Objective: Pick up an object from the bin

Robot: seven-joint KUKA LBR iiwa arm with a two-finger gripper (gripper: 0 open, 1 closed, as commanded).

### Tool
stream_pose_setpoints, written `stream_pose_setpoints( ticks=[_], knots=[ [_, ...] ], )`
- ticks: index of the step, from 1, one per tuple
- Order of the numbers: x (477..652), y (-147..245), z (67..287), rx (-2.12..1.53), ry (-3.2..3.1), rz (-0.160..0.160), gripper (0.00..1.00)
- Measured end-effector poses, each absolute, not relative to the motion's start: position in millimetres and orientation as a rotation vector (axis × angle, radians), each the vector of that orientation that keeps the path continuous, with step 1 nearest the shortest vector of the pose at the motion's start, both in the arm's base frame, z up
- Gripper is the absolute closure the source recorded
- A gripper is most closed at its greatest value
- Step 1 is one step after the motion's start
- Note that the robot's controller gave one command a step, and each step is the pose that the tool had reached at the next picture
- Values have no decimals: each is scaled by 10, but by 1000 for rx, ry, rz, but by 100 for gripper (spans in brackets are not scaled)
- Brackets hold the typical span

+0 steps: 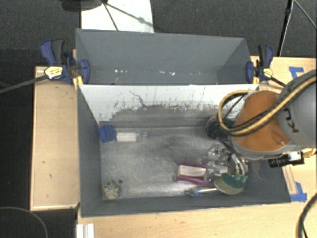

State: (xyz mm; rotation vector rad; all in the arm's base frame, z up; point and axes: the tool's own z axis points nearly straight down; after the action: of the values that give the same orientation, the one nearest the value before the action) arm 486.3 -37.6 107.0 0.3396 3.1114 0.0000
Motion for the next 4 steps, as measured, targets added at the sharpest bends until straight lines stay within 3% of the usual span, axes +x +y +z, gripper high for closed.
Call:
stream_pose_setpoints(
  ticks=[1,2,3,4],
  knots=[
    [4950,-357,2335,299,3116,1,100],
    [4893,-263,3102,-20,3132,-1,100],
    [5054,-497,1740,-28,3146,1,100],
    [5068,-492,1785,-34,3138,0,0]
  ],
)
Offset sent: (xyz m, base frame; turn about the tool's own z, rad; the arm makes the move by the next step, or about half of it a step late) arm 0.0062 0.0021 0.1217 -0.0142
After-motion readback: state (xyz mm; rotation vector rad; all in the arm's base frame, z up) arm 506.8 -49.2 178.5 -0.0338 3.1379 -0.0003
